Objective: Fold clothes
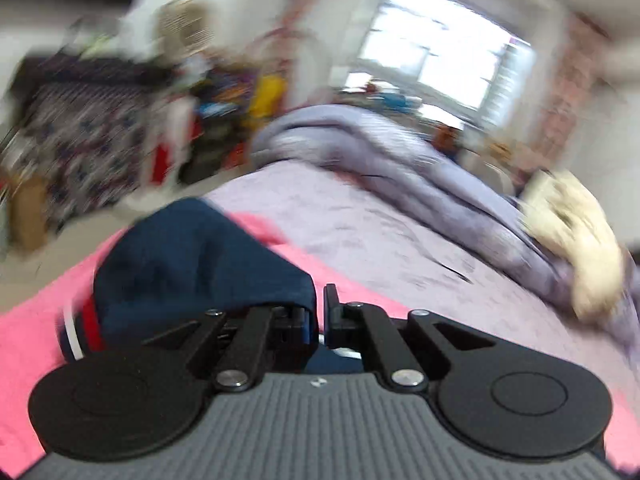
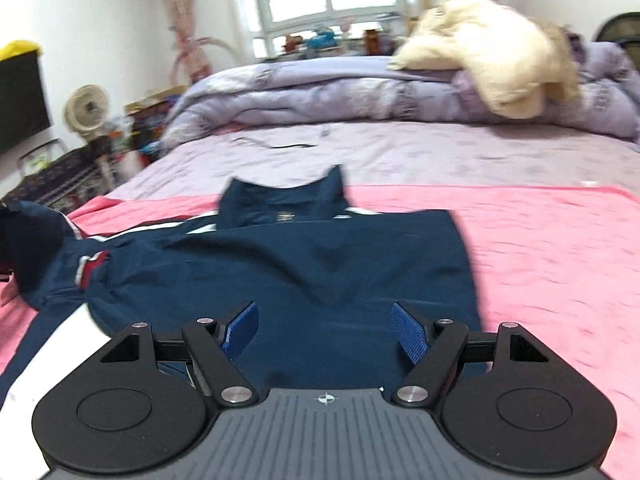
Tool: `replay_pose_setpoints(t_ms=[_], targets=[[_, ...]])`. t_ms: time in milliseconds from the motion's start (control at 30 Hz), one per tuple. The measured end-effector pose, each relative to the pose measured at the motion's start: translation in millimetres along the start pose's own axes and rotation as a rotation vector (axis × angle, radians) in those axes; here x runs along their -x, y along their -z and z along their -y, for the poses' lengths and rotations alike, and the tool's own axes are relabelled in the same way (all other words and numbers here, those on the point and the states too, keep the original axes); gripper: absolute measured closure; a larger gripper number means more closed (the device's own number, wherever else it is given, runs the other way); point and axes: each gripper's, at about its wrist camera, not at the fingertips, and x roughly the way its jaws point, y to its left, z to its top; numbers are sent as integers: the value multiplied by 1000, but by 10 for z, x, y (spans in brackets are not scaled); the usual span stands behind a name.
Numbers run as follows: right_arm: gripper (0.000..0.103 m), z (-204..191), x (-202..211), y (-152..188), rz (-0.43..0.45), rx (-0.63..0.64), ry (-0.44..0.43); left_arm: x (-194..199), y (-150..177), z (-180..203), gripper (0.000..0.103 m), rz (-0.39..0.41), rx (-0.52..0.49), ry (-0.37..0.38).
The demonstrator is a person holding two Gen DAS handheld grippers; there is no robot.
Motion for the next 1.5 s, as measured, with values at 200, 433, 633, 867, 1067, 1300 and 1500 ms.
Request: replay_pose_setpoints(t_ms=[200,433,633,867,1067,1300,1500], targets=[[20,357,379,107,10,-68,70,-218,576,1825,65,-200,-320,318],[16,624,579,201,-6,-85,97,-479,1720,2774,39,-501,-603,185],[16,337,360,-42,29,20,-20,16,1686,2613,20,-452,-639,228],[16,-924,-104,-131,55,329,-180,820,1352,1408,7,-341,-283,202],[16,-2244,-634,39,23,632,-253,855,1542,692,13,-432,-138,-50],[81,-2022,-650,-126,48,424,-132,905,1689,655,9,-416,-178,-65],[82,-920,-274,-370,123,125,202,873,1780,718,7,-398,-224,-78]])
